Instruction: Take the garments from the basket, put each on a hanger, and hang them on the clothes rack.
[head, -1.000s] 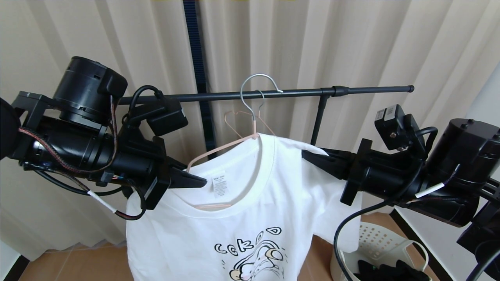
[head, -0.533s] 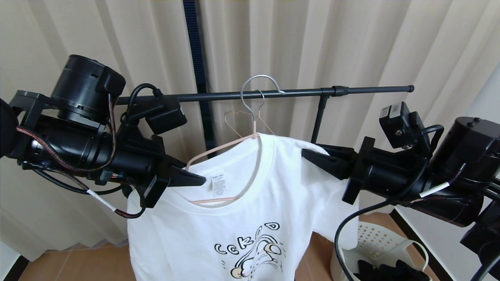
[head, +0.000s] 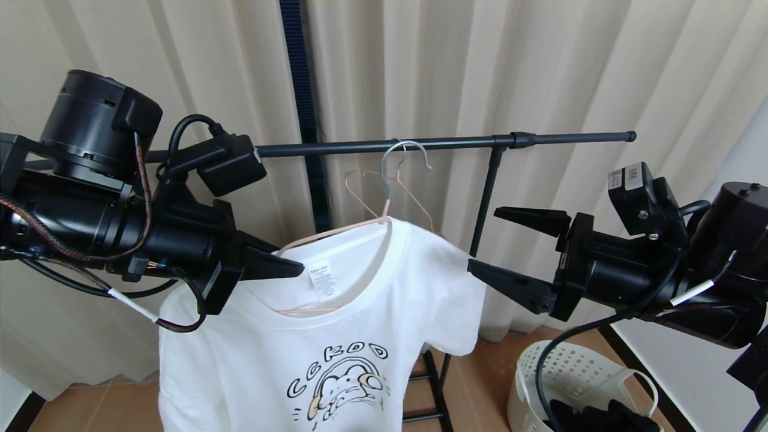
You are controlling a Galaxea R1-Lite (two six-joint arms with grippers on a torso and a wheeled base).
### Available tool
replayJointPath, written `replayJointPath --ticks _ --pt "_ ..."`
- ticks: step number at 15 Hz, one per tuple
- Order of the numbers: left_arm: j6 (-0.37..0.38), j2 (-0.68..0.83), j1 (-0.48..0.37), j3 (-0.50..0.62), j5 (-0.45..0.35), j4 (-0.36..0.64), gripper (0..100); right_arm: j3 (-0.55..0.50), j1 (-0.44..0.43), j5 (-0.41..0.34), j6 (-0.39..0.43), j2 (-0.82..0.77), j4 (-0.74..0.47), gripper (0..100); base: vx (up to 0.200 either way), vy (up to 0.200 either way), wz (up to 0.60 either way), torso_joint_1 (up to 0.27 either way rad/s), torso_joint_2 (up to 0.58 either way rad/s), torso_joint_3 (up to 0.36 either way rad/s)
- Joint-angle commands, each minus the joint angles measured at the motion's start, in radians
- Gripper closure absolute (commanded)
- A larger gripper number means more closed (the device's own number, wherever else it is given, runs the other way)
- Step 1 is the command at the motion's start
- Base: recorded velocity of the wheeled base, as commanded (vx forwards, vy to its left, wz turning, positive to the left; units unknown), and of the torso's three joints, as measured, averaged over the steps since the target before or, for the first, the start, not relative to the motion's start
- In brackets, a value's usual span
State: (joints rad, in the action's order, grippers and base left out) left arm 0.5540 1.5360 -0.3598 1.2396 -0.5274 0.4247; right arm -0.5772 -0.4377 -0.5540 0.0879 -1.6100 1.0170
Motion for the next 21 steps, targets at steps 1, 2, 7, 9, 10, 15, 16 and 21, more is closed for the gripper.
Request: replayJointPath --ticks 1,2,7,9,10,15,16,21 --pt "0.001 -0.040 0.009 -0.023 -0.002 -0.003 100 -0.001 0.016 0.000 0.004 -0.010 0.000 0 0.000 0.000 0.00 0.000 0.00 0.000" --pt "0.001 -0.057 0.010 -0.052 -0.002 -0.032 100 -0.003 0.023 0.000 0.018 -0.031 0.000 0 0.000 0.000 0.00 0.000 0.00 0.000" --pt "0.000 -0.115 0.035 -0.170 0.000 -0.173 100 0.004 0.065 -0.001 0.171 -0.094 -0.034 0 0.000 0.000 0.00 0.000 0.00 0.000" --pt "0.000 -0.140 0.035 -0.223 0.000 -0.242 100 -0.007 0.094 0.000 0.268 -0.102 -0.120 0 0.000 0.000 0.00 0.000 0.00 0.000" --pt "0.000 -0.157 0.035 -0.252 0.000 -0.277 100 -0.024 0.119 0.002 0.328 -0.136 -0.160 0 0.000 0.000 0.00 0.000 0.00 0.000" --pt "0.001 -0.201 0.033 -0.316 0.000 -0.348 100 -0.072 0.134 0.006 0.342 -0.271 -0.166 0 0.000 0.000 0.00 0.000 0.00 0.000" --pt "0.001 -0.209 0.032 -0.322 0.000 -0.348 100 -0.076 0.132 0.008 0.342 -0.291 -0.166 0 0.000 0.000 0.00 0.000 0.00 0.000" --pt "0.001 -0.249 0.028 -0.339 0.000 -0.350 100 -0.110 0.122 0.055 0.342 -0.380 -0.156 100 0.000 0.000 0.00 0.000 0.00 0.000"
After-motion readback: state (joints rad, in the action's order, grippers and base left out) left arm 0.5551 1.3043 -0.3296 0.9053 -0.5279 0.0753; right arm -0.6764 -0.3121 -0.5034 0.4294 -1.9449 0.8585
